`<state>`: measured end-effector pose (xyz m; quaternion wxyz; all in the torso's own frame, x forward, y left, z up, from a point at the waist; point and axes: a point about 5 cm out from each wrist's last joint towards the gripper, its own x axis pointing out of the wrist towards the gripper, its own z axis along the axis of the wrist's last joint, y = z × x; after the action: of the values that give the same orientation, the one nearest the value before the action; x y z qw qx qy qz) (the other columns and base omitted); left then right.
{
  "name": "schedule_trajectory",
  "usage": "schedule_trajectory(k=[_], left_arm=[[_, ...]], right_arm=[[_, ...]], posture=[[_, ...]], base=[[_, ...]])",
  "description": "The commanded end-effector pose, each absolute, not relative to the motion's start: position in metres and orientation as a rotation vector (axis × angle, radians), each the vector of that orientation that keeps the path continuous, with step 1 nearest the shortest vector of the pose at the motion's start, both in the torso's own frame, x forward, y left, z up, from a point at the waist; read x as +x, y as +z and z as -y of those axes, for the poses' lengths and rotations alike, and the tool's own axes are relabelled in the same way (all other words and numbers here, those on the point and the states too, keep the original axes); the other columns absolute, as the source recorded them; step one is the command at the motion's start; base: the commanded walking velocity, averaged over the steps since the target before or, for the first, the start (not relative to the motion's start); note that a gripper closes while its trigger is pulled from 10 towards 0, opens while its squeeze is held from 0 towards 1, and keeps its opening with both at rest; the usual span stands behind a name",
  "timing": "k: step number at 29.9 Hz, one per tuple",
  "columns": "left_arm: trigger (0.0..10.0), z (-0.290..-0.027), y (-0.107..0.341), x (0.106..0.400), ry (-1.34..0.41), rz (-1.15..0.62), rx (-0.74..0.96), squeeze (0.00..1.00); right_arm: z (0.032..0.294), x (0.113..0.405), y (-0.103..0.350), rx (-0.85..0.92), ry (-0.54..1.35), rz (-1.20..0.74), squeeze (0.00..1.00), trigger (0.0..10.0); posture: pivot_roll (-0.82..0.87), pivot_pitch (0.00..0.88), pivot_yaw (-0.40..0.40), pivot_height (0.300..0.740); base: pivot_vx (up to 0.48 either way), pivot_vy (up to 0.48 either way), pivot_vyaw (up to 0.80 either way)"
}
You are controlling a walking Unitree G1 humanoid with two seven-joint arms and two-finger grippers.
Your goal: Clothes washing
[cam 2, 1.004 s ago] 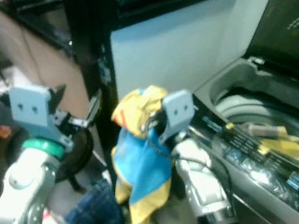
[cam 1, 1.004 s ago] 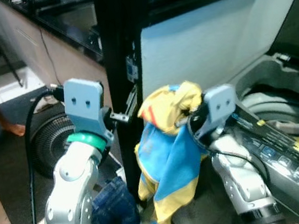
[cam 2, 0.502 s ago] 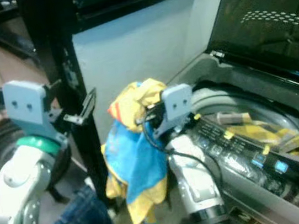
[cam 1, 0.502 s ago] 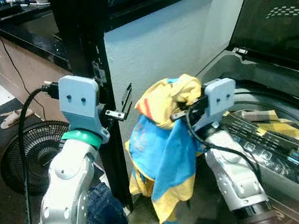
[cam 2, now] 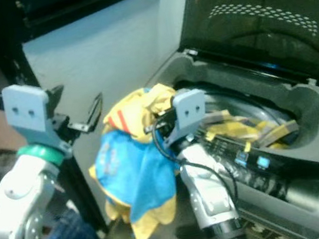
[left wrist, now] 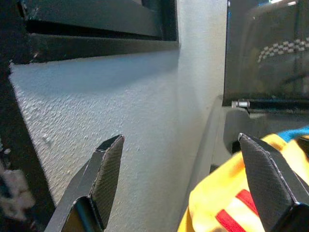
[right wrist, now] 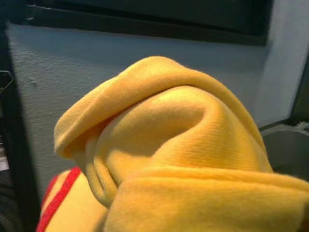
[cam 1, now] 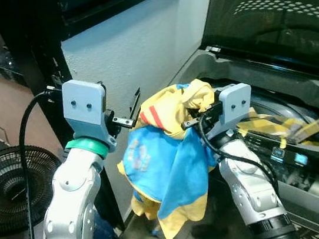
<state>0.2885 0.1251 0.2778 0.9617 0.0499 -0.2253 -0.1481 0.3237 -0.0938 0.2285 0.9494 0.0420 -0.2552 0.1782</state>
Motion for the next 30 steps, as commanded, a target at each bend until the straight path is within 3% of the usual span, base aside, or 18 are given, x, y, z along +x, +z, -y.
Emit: schedule_trajectory(k=[1, 7, 12, 19, 30], left_arm=[[10.0, -0.1229, 0.2751, 0.2879, -0.312, 0.441, 0.097, 0.0], [10.0, -0.1227, 0.2748, 0.288, -0.312, 0.439, 0.098, 0.0], [10.0, -0.1224, 0.2742, 0.2881, -0.312, 0.437, 0.097, 0.0], [10.0, -0.1223, 0.2736, 0.2881, -0.313, 0.434, 0.096, 0.0], [10.0, -0.1221, 0.273, 0.2882, -0.315, 0.432, 0.096, 0.0]], right_arm=[[0.097, 0.3227, 0.2316, 0.097, 0.347, 0.534, 0.0, 10.0], [0.0967, 0.3227, 0.2325, 0.087, 0.348, 0.543, 0.0, 10.0], [0.0959, 0.3231, 0.2311, 0.11, 0.355, 0.527, 0.0, 10.0], [0.0963, 0.3231, 0.2312, 0.106, 0.353, 0.528, 0.0, 10.0], [0.096, 0.3233, 0.2311, 0.104, 0.356, 0.528, 0.0, 10.0]], posture=[[0.09, 0.04, 0.002, 0.74], [0.09, 0.039, 0.003, 0.74], [0.09, 0.042, 0.002, 0.74], [0.09, 0.042, 0.001, 0.74], [0.09, 0.042, 0.002, 0.74]], base=[[0.0, 0.0, -0.8], [0.0, 0.0, -0.27], [0.0, 0.0, -0.8], [0.0, 0.0, 0.0], [0.0, 0.0, -0.8]])
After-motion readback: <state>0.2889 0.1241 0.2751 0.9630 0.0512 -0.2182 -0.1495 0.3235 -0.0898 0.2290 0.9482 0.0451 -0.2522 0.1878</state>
